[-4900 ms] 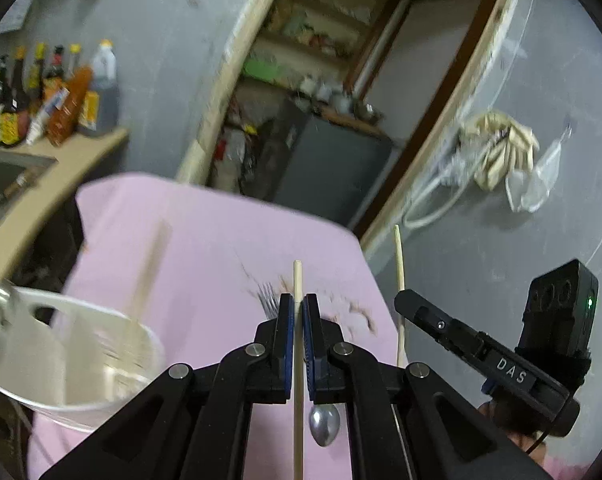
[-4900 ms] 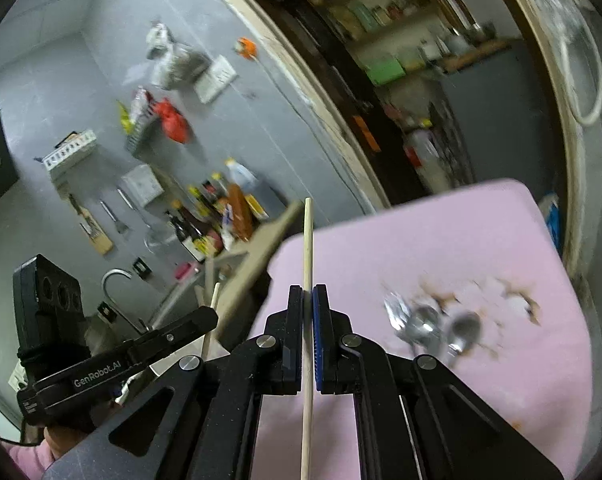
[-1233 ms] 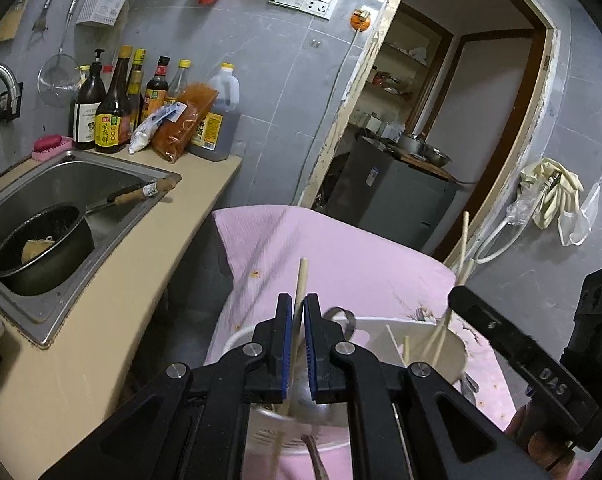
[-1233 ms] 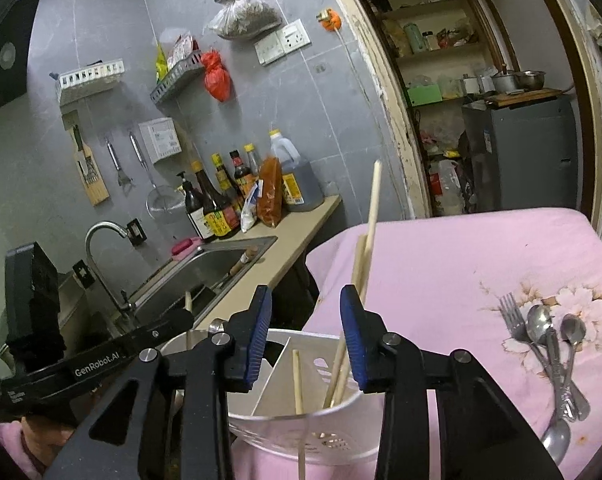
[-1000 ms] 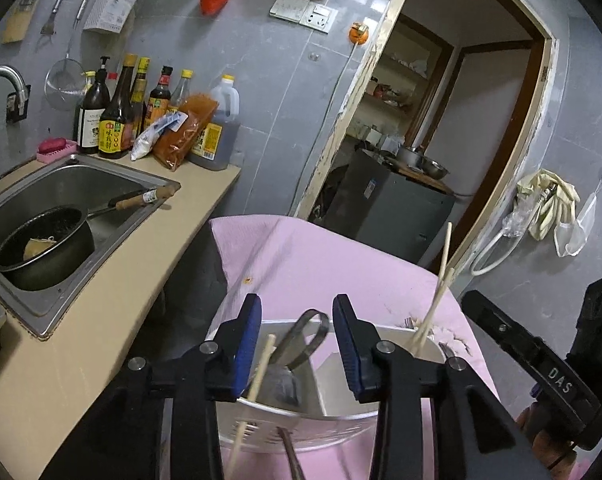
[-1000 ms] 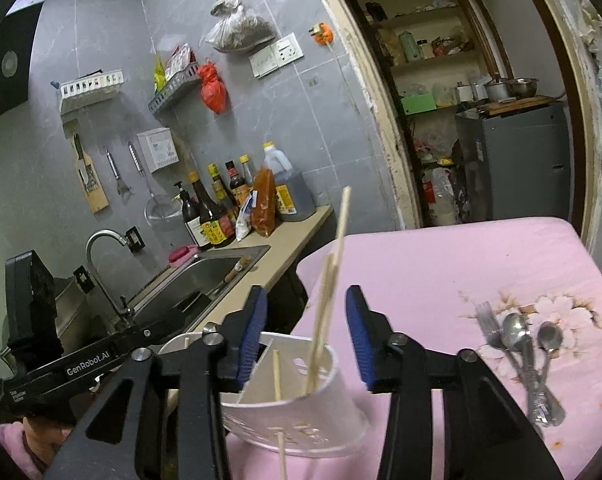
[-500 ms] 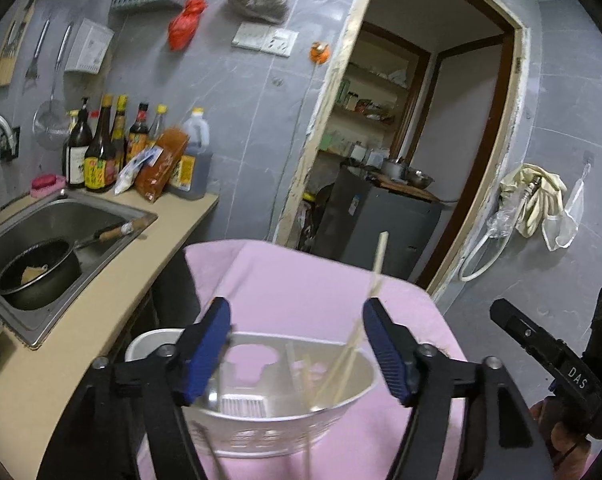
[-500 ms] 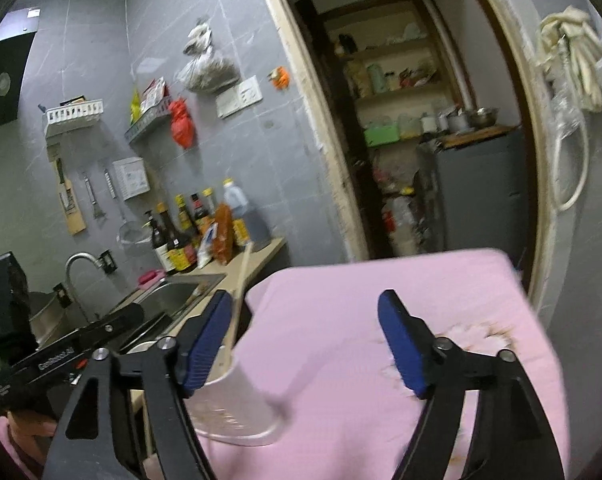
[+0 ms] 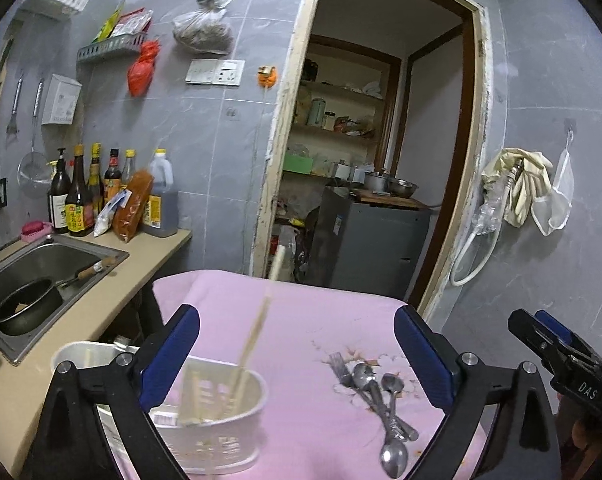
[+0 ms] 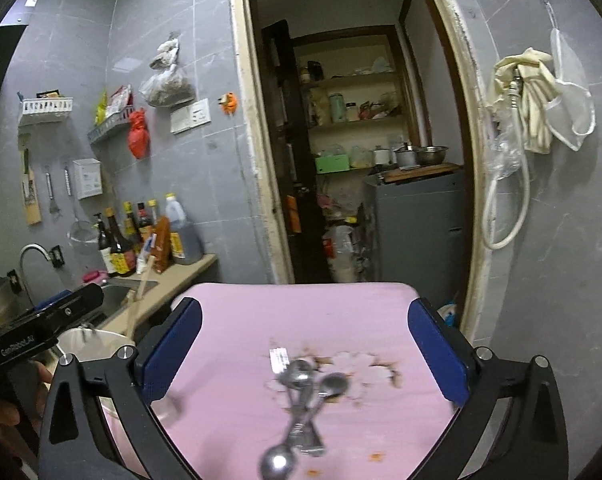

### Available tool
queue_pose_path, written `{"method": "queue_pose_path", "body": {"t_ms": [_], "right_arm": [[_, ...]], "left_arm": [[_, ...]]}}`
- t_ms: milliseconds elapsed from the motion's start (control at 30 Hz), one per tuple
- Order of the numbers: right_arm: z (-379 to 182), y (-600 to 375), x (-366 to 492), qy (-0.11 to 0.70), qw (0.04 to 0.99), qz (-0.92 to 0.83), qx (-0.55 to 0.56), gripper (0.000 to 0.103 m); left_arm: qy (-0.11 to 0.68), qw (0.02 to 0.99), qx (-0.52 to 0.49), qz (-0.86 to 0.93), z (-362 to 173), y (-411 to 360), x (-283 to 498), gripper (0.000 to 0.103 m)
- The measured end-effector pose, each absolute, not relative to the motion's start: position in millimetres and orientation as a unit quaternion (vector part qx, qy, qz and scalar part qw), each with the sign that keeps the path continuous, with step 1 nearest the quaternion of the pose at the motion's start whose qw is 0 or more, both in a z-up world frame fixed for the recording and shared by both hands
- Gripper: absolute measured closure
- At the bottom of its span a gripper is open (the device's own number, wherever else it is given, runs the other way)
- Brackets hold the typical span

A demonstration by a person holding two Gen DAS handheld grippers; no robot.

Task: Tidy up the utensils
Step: 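Open both tools and move them back over the spoons and forks, then grasp the metal fork with the left tool while the right tool grasps a spoon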

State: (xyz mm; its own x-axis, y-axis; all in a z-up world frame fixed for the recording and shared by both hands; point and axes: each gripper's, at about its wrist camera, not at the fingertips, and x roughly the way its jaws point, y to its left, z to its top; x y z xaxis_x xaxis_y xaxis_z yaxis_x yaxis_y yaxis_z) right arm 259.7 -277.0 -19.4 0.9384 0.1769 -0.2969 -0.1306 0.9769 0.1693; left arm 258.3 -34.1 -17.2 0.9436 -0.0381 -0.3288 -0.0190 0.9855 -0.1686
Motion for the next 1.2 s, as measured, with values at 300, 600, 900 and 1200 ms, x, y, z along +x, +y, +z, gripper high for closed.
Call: {"method": "queue_pose_path", "body": {"t_ms": [300,600,900,1200], "right_arm": [[-38,-317,275,0.183,0.979,0.056,0.072,0.002],[-81,-352,307,0.251,0.96,0.06,0.111,0.002],[-142,-358,352,0.342,0.92,0.11,0.158,0.025],[-197,-329,388,0.409,0.872,0.178,0.201,0.061]], "left_arm": [[0.185,0.981,-0.058,-0.013,-31,-83,275,0.003],[0.245,0.968,-0.049,-0.035,-56,-114,309,0.003],[0.311,0.946,-0.077,-0.042,-95,-122,352,0.005],[0.375,0.922,-0.092,-0.023,-136,-117,397,0.032]]}}
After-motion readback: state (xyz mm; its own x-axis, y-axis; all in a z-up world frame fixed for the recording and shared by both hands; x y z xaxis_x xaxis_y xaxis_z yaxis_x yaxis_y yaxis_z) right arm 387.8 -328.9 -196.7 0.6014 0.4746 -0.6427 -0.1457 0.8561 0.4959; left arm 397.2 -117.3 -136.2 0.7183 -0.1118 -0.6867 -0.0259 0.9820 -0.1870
